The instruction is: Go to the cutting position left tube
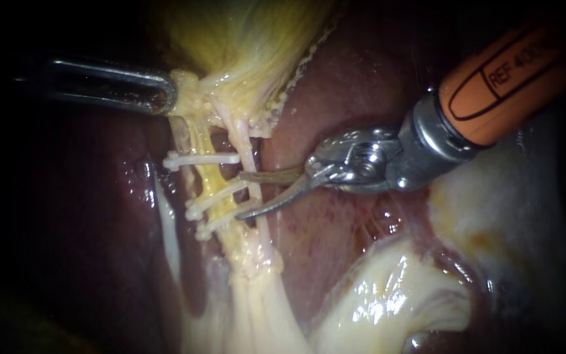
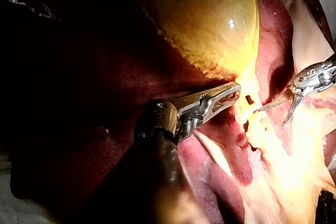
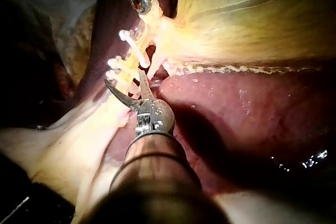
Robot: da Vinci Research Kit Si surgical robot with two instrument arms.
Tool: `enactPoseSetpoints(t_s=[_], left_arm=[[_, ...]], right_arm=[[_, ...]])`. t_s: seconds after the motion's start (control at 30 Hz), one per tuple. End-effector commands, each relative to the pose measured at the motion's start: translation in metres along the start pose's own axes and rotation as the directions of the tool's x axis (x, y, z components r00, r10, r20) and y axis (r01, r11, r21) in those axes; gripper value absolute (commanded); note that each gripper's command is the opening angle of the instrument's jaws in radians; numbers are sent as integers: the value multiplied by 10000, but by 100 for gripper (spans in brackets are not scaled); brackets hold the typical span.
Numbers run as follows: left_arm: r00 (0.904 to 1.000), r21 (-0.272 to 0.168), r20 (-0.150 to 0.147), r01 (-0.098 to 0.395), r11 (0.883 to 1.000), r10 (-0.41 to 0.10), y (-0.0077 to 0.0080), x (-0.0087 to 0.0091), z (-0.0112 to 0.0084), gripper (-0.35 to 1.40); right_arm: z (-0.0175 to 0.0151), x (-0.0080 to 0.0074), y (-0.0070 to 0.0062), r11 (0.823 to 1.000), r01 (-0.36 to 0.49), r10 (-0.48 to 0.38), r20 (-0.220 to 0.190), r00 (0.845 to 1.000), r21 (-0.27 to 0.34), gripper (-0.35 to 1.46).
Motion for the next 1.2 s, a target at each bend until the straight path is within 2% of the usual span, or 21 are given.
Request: enactPoseSetpoints(t_s=[0.03, 0.33, 0.47, 0.73, 0.93, 1.03, 1.2], left_arm=[[10000, -3, -3, -4, 10000, 4, 0, 0, 0, -35], [10000, 42, -22, -10, 10000, 11, 0, 1, 2, -35], [10000, 37, -20, -11, 10000, 11, -1, 1, 2, -35], [10000, 58, -29, -13, 10000, 13, -1, 2, 4, -35], [10000, 55, -27, -12, 10000, 12, -1, 2, 4, -35], [10000, 52, -26, -11, 10000, 11, -1, 2, 4, -35], [10000, 50, -25, -11, 10000, 11, -1, 1, 5, -35]], right_arm=[[0, 0, 2, 10000, -54, 54, -12, 10000, -24, 121], [4, 3, 19, 9998, -175, 175, -19, 9998, 1, 119], [9, 7, 24, 9996, -224, 227, -172, 9996, 189, 119], [21, 19, 28, 9921, -203, 299, -759, 9967, 1241, 119], [29, 26, 26, 9709, 78, 254, -1353, 9905, 2392, 117], [35, 31, 25, 9629, 146, 261, -1468, 9888, 2695, 116], [50, 36, 23, 9581, 239, 287, -1787, 9835, 2854, 114]])
